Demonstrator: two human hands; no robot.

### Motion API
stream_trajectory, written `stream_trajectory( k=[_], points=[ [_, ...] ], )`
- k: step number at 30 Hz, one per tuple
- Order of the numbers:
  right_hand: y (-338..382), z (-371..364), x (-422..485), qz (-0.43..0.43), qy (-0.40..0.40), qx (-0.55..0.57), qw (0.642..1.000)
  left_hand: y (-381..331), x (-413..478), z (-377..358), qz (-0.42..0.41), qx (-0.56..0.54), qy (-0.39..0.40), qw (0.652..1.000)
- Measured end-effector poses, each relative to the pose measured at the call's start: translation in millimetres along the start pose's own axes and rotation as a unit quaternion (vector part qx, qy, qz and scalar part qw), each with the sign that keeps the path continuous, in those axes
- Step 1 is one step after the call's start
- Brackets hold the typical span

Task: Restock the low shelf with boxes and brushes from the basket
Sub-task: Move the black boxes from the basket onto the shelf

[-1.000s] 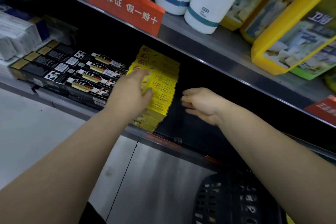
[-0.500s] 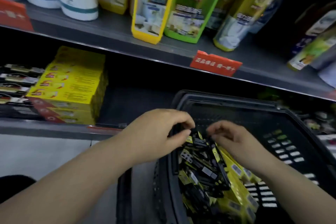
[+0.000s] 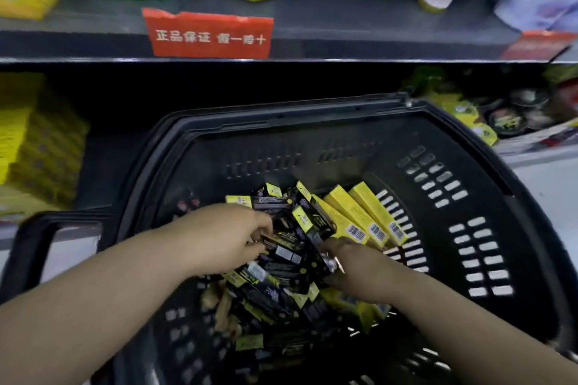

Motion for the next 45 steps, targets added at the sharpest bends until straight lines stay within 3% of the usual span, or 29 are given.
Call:
stream_trajectory(
  k=[12, 16, 22, 25, 27, 30, 33, 36, 38, 41, 45],
  points=[
    [-29, -15, 18, -0.041, -0.049, 0.16, 0.985, 11, 2, -4, 0.097, -0.028, 0.043, 0.994],
    [-20, -12, 30, -0.018, -0.077, 0.129, 0.988, 16, 3, -1, 0.109, -0.029, 0.021, 0.993],
    [-16, -16, 35, -0.024, -0.054, 0.049, 0.997, 19, 2, 0, 0.132, -0.013, 0.006, 0.991],
    [-10, -12, 30, -0.039, -0.062, 0.069, 0.995, 15, -4, -2, 0.152, -0.025, 0.002, 0.988],
    [1, 2, 21, -0.022, -0.109, 0.121, 0.986, 7, -9, -2, 0.175, -0.107, -0.053, 0.977],
    [24, 26, 2, 0.072, -0.183, 0.196, 0.961, -7, -20, -7, 0.251, -0.332, -0.142, 0.898],
    [55, 35, -25, 0.2, -0.193, 0.229, 0.933, -33, -30, -24, 0.29, -0.557, -0.146, 0.764],
    [75, 32, -38, 0.261, -0.163, 0.252, 0.918, -46, -46, -21, 0.293, -0.65, -0.223, 0.664],
    [76, 34, -36, 0.264, -0.172, 0.254, 0.914, -45, -63, -13, 0.304, -0.651, -0.263, 0.644],
    [67, 27, -25, 0.226, -0.158, 0.164, 0.947, -40, -92, -1, 0.302, -0.647, -0.257, 0.652],
    [72, -3, -8, 0.179, -0.062, 0.015, 0.982, -31, -125, 4, 0.318, -0.667, -0.243, 0.629]
  ],
)
Point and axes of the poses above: each hand's wrist, its own x-axis towards the middle knuckle, its own z-axis out of the back of the hand, y = z × x, the point moved 5 cm from there along x, towards the middle knuckle, and after that the axes turned 3 degrees about -y, right-handed, at the moved point
